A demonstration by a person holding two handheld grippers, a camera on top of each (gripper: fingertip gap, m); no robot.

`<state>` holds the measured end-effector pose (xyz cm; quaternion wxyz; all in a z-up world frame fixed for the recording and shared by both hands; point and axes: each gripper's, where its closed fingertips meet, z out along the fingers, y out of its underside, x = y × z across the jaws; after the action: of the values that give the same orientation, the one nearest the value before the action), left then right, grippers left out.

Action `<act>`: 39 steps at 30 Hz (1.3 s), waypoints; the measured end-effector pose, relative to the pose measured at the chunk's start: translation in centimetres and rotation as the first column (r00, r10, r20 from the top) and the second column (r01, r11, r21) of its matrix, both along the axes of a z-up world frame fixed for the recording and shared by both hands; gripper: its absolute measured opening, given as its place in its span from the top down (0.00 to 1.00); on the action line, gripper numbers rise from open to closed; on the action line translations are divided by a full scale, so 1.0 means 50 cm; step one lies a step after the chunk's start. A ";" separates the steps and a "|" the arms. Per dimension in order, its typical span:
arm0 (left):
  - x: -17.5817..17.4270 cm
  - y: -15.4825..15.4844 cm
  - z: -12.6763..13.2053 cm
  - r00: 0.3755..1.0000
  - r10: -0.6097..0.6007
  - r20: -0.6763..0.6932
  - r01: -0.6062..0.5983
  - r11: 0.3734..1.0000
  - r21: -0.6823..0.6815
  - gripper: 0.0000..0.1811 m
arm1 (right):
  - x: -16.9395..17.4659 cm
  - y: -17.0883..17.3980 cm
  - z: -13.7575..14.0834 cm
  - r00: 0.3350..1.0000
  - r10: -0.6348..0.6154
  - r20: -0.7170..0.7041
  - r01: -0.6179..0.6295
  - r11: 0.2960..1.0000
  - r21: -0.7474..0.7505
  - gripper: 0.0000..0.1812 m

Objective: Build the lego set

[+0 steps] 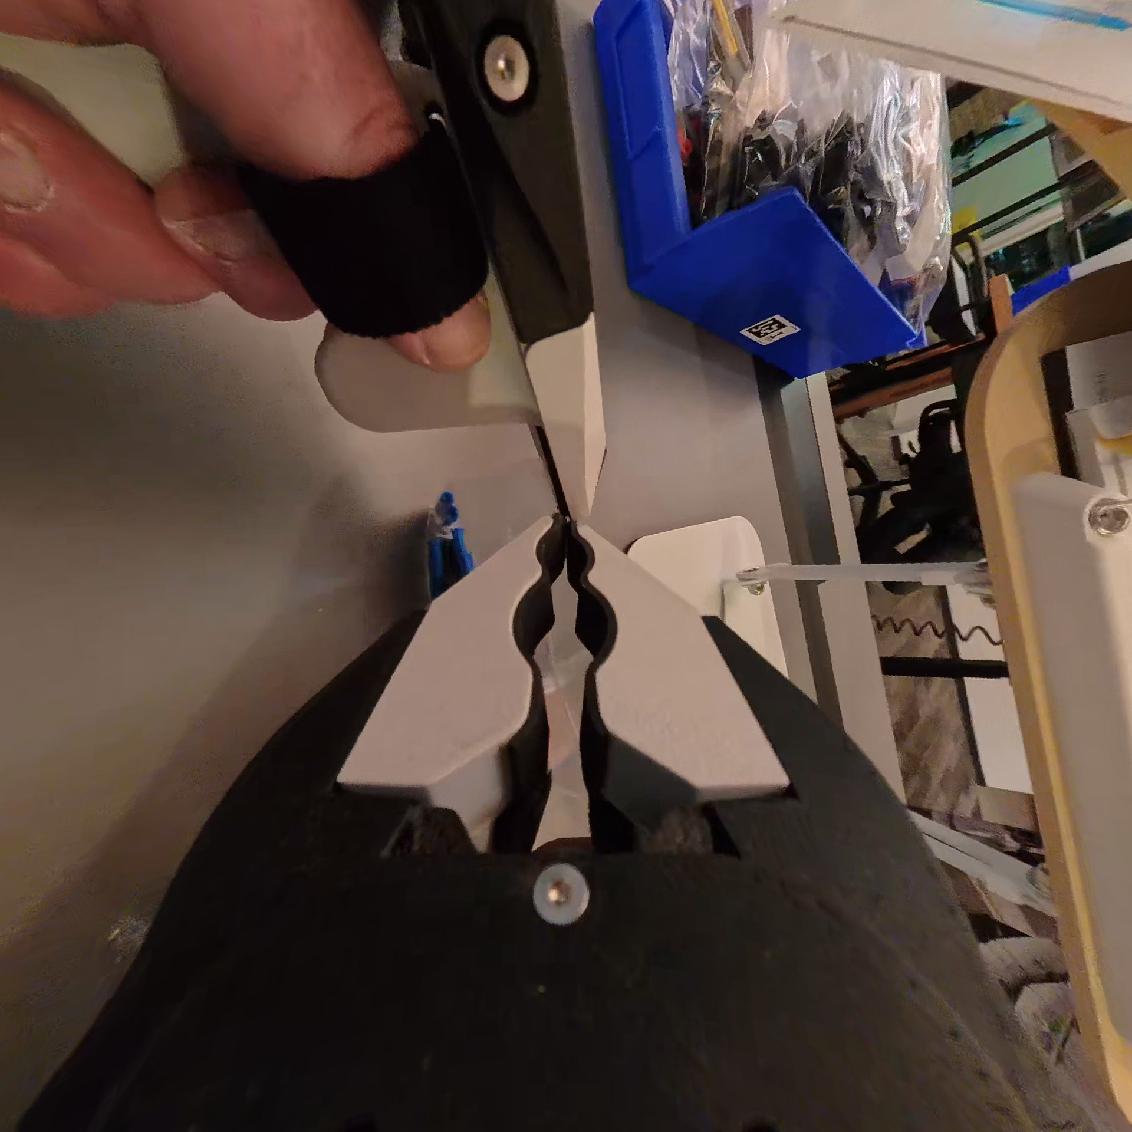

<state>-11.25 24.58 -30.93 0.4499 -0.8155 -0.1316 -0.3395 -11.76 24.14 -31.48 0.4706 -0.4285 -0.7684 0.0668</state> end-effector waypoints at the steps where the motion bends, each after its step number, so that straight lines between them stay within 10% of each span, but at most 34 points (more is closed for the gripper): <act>1: -0.005 0.004 -0.005 1.000 0.018 0.006 -0.018 1.000 -0.003 1.00 | -0.004 0.004 -0.005 1.000 -0.008 0.004 0.008 1.000 -0.001 1.00; 39: -0.060 0.043 -0.091 0.979 0.199 0.044 -0.193 0.975 -0.113 1.00 | -0.012 -0.002 -0.068 0.997 -0.053 -0.048 0.043 0.979 -0.201 1.00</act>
<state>-14.24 26.75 -35.49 0.4324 -0.8121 -0.2419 -0.3082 -12.36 24.04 -34.87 0.4468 -0.4901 -0.7346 0.1434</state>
